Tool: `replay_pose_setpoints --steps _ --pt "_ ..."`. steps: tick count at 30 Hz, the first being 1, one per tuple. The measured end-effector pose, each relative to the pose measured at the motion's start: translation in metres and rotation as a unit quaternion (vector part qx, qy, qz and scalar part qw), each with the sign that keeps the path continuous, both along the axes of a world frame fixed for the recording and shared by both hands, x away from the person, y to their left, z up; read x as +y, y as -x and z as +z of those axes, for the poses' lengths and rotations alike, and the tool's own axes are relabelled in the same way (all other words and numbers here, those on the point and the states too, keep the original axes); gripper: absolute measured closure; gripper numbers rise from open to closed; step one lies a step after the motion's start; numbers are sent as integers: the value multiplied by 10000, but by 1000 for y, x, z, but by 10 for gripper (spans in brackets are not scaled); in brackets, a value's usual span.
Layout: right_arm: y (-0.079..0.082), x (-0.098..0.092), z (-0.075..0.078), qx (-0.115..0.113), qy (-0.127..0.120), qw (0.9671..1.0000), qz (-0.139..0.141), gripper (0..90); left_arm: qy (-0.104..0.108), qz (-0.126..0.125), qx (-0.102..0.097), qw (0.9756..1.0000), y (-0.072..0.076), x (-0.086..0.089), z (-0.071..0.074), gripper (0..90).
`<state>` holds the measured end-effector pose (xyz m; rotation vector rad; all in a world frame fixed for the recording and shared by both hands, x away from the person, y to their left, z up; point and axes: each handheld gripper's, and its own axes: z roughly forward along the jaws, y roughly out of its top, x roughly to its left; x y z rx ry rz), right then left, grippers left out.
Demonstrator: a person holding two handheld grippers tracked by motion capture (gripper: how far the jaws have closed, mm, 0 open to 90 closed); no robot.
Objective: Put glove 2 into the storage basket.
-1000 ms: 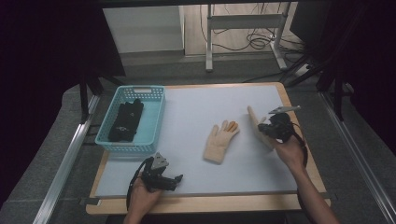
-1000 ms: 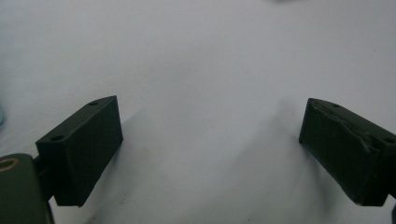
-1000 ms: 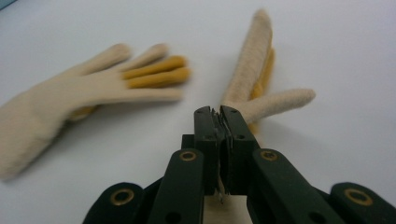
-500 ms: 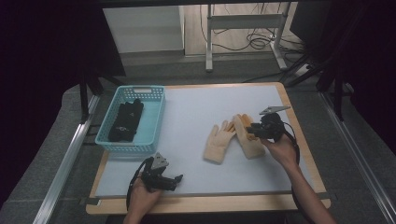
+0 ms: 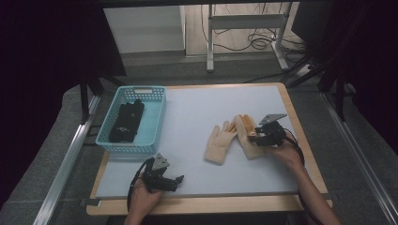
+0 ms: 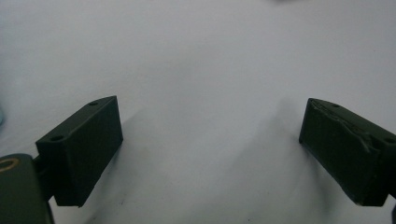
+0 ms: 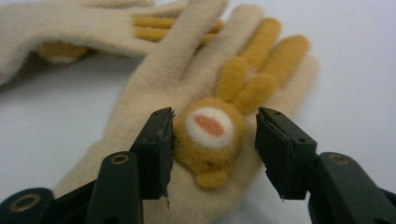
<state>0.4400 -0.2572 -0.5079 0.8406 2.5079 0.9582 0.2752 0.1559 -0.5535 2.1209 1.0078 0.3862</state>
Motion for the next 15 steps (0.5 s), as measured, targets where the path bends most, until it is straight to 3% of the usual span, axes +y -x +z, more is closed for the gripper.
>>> replay_pose_setpoints --steps 3,5,8,9,10,11,12,13,15 --pt "-1 3 -1 9 5 10000 41 553 1 1 -4 10000 0 0 0 66" --pt "0 3 1 91 7 9999 -112 604 1 0 -2 10000 0 0 0 66" --pt "5 0 5 248 -214 9969 -711 625 -2 -1 -1 10000 0 0 0 66" --pt "5 0 5 248 -214 9969 -711 625 -2 -1 -1 10000 0 0 0 65" --pt "12 -3 7 360 -442 9902 -1275 624 7 7 1 10000 0 0 0 65" --pt "16 -4 8 405 -534 9848 -1599 618 6 6 -1 10000 0 0 0 65" --pt "16 -4 8 405 -534 9848 -1599 618 7 6 -2 10000 0 0 0 65" --pt "20 -5 9 355 -623 9822 -1737 610 5 5 -1 10000 0 0 0 65" --pt "27 -3 9 282 -650 9822 -1740 562 5 5 -1 10000 0 0 0 66"
